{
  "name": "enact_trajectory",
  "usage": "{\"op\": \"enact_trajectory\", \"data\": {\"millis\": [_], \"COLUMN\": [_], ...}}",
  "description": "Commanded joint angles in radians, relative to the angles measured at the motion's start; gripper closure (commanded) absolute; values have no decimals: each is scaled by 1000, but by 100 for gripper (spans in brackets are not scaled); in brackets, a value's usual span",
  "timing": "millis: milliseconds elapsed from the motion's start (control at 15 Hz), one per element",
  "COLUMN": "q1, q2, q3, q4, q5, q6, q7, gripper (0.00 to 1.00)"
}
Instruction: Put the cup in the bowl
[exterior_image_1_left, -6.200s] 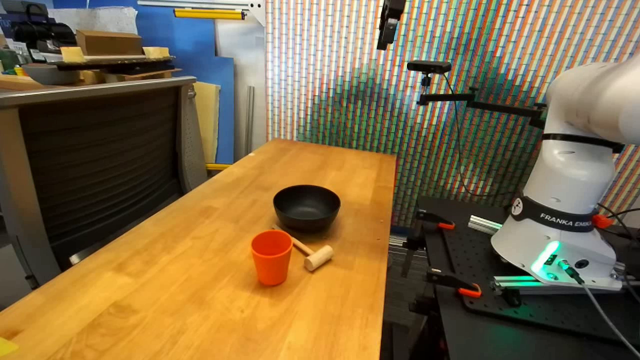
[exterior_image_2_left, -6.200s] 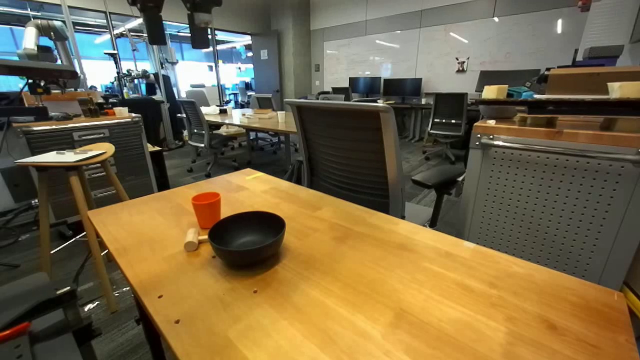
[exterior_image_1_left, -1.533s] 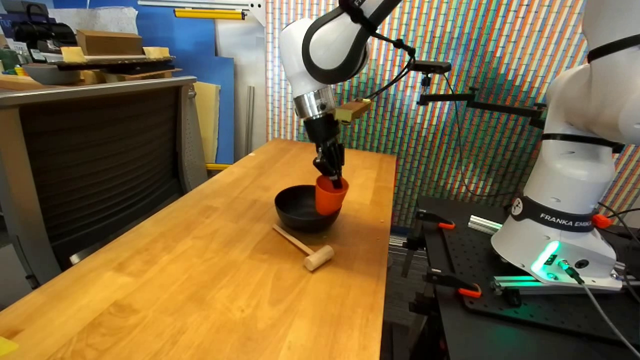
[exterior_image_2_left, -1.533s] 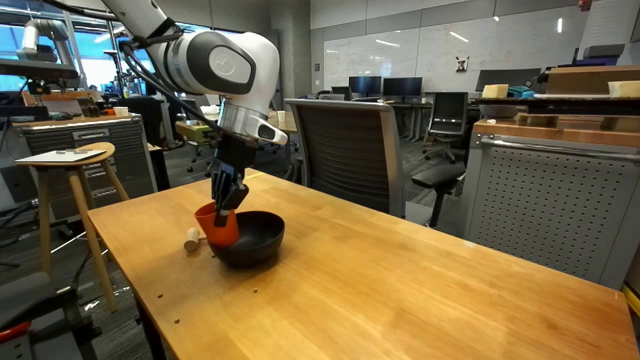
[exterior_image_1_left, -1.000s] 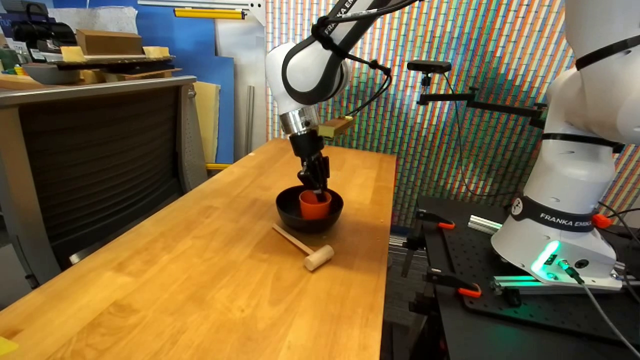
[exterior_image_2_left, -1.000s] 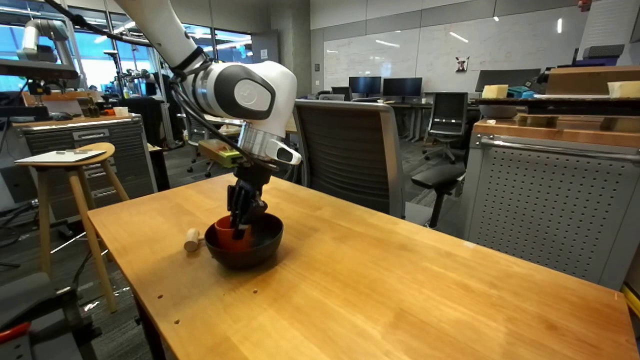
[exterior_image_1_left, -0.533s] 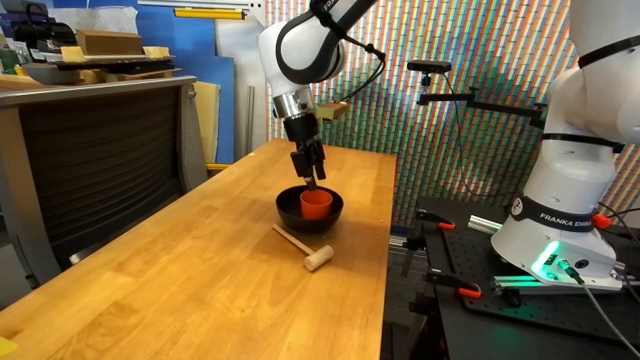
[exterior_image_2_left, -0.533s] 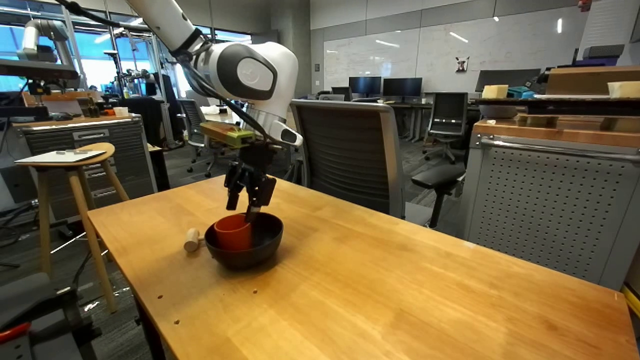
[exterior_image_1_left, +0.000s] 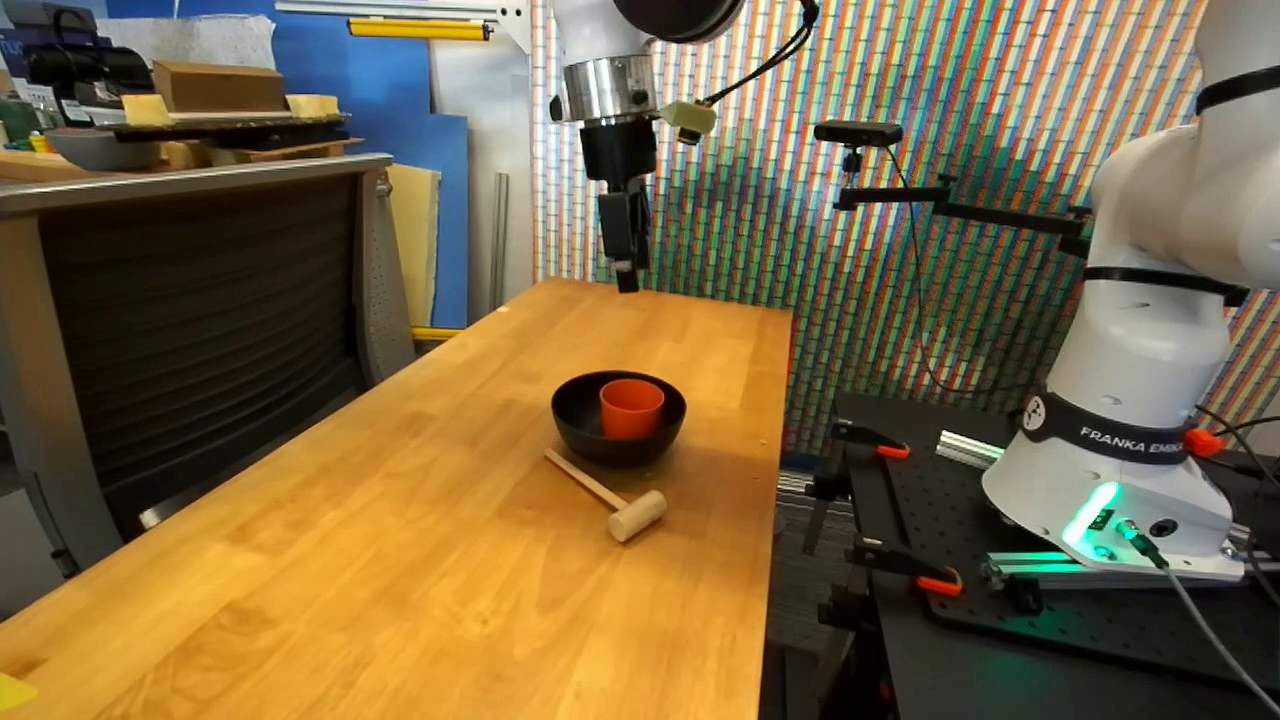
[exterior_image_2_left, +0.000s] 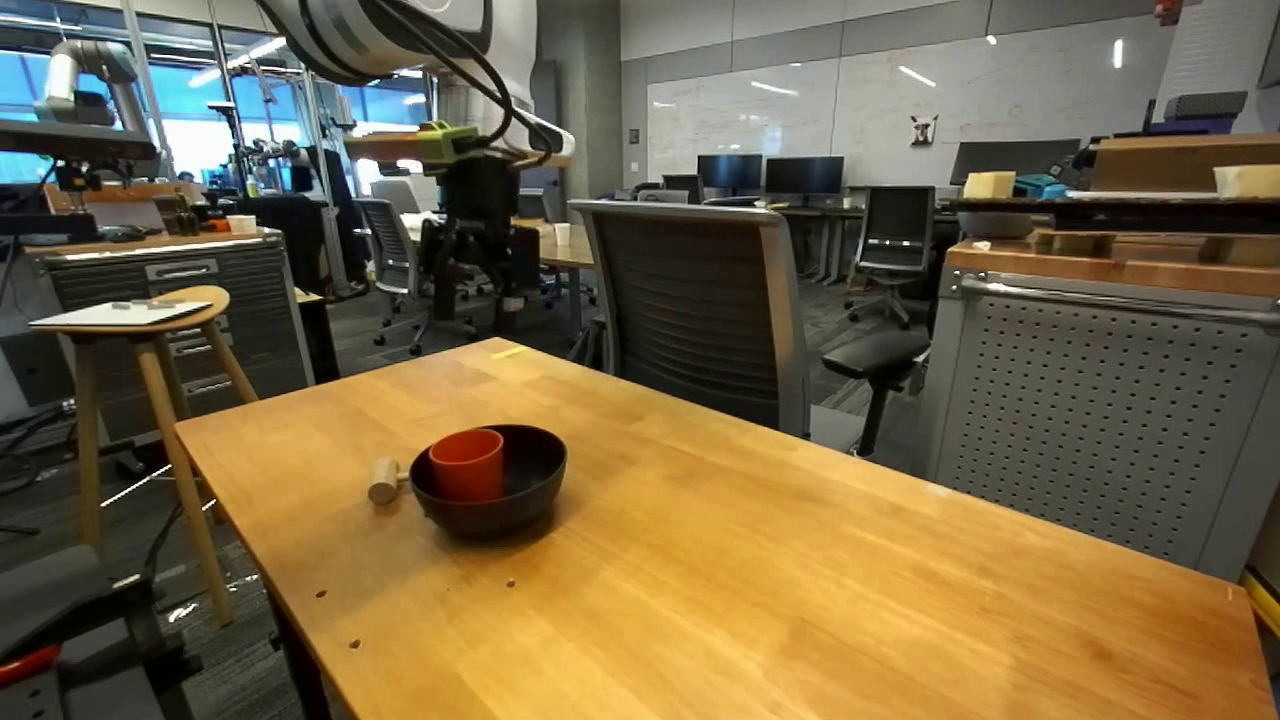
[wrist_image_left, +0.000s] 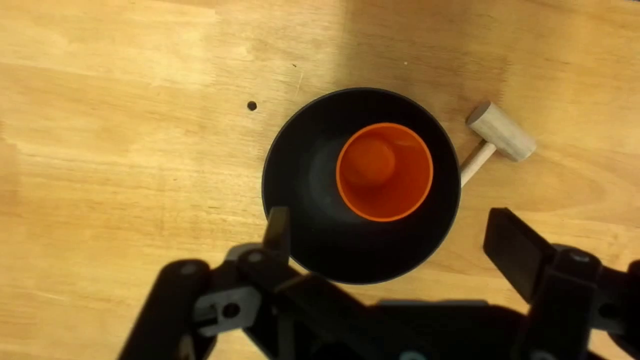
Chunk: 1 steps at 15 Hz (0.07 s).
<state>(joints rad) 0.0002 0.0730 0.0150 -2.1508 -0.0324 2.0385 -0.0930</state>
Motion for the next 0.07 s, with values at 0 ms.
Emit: {"op": "enact_trajectory", "data": {"millis": [0], "q1": [1], "q2": [15], "q3": [-3], "q4": [2], "q5": [0], "q6": [0], "q7": [0], "gripper": [0]}}
